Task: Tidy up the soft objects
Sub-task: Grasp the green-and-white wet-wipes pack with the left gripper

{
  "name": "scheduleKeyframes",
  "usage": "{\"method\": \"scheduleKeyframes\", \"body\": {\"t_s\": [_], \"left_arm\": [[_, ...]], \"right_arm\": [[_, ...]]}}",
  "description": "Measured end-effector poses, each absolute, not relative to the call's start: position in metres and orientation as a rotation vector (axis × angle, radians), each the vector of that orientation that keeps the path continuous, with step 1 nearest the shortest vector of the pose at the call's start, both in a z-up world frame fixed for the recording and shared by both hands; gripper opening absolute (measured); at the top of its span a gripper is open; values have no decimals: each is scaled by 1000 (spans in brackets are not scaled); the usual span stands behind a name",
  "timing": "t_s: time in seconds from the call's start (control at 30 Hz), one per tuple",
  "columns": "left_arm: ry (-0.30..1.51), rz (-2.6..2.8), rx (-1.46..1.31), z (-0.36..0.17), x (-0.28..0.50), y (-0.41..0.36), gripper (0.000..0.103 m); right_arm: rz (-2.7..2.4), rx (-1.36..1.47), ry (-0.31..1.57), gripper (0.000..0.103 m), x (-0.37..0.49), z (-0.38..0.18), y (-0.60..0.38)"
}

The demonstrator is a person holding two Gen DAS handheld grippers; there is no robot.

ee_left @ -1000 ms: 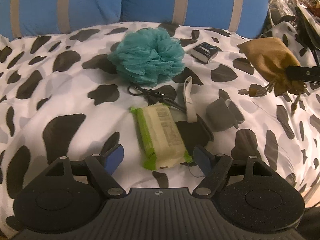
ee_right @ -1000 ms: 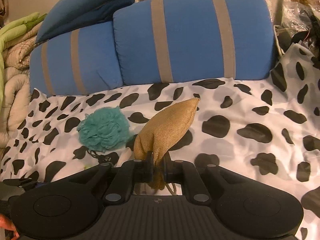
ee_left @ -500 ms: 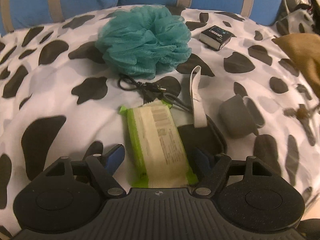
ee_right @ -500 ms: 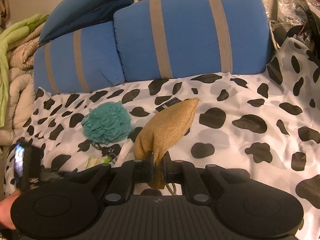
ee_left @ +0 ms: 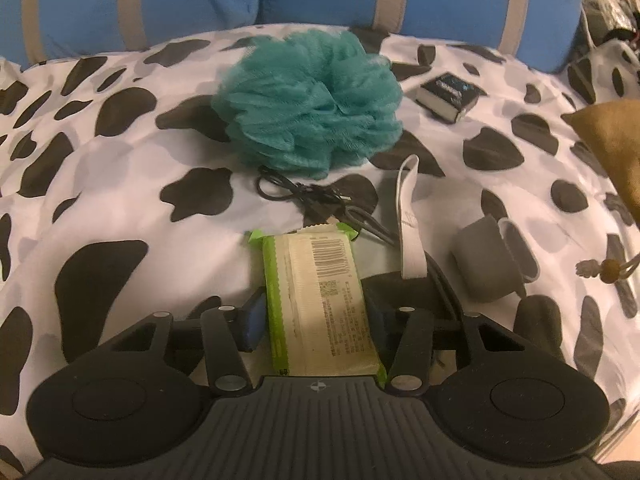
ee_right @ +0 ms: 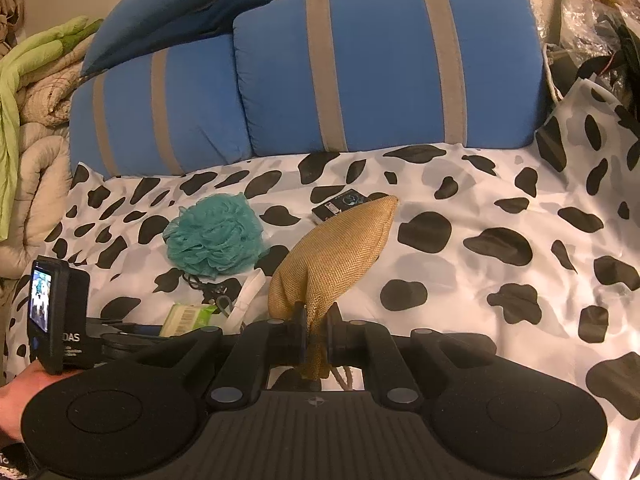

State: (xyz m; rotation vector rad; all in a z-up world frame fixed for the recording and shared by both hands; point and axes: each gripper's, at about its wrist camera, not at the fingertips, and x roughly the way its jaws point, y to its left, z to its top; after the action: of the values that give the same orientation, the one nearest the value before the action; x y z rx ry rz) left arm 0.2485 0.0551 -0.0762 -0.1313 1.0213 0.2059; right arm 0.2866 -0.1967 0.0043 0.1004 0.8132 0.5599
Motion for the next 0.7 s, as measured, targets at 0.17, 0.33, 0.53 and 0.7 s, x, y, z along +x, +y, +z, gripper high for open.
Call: {"method": "scheduleKeyframes", "body": {"t_s": [0.17,0.33,0.53,0.7], "left_arm": [[973,198,-154,-60,239,59,48],[926,153,-161,-40,222,54,48],[870,134,-173,-16,199,50,48],[840,111,-175,-4,179,45,48]], "right_arm": [[570,106,808,11,286,7,-196],[584,94,804,11,280,10,-194],[603,86,807,11,263,11,-193],[616,68,804,11,244,11,-193]]}}
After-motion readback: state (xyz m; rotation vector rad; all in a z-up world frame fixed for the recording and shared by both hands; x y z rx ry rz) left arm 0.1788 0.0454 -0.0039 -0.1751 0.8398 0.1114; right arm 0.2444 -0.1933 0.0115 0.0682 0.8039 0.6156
